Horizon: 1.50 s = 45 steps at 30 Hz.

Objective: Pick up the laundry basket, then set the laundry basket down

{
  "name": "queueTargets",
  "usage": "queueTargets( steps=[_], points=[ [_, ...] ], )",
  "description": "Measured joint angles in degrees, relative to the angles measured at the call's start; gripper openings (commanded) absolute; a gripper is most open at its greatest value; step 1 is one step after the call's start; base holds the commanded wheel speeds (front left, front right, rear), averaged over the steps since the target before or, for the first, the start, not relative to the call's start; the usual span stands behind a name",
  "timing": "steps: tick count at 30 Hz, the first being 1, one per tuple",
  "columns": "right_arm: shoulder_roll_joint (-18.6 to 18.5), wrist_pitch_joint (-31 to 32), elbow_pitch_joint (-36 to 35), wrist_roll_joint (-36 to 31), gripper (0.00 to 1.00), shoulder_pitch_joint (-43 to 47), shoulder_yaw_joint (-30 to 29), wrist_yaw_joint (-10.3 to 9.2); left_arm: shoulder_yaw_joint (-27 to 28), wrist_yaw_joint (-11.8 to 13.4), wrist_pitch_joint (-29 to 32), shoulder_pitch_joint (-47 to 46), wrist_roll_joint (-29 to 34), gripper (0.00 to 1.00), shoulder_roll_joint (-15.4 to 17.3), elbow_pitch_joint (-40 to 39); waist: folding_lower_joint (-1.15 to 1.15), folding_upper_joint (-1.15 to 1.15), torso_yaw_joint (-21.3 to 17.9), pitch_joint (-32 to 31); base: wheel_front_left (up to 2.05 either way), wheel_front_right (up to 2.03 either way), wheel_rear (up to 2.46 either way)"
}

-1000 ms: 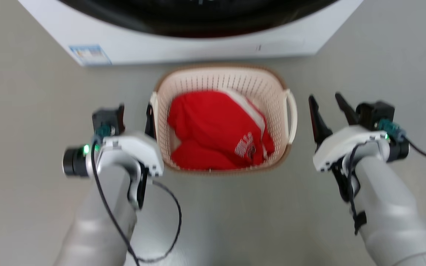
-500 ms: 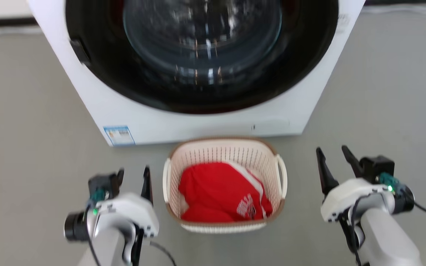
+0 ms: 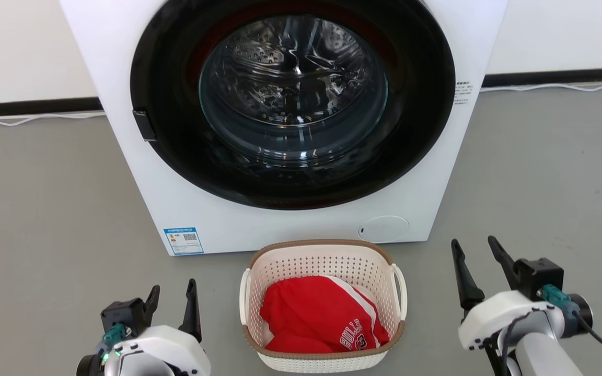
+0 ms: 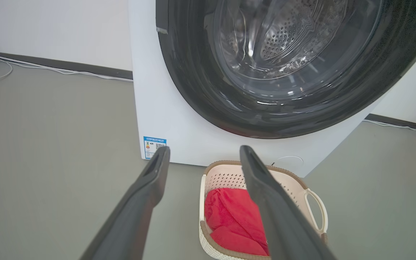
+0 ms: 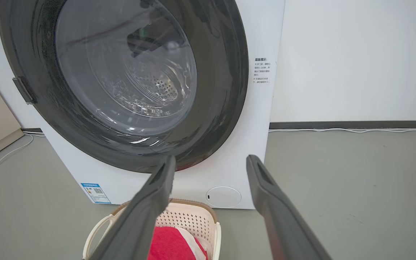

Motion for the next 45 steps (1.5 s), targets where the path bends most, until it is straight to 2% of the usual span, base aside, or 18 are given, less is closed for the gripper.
queueTargets(
  steps=[8, 18, 45],
  points=[
    [-0.01, 0.00, -2.32, 0.02, 1.00, 3.11, -0.59, 0.00, -0.30, 0.21, 0.00, 3.32, -0.32, 1.00, 0.02, -4.15, 0.00, 0.00, 0.68, -1.28, 0.00, 0.00, 0.00],
    [-0.01, 0.00, -2.44, -0.07, 1.00, 3.91, -1.14, 0.00, -0.42, 1.12, 0.00, 3.47, -0.71, 1.00, 0.03, -4.25, 0.00, 0.00, 0.59, -2.15, 0.00, 0.00, 0.00],
    [0.08, 0.00, -2.53, -0.15, 1.00, 3.91, -0.93, 0.00, -0.31, 1.69, 0.00, 3.47, -1.25, 1.00, 0.03, -5.48, 0.00, 0.00, 1.40, -2.74, 0.00, 0.00, 0.00]
  ],
)
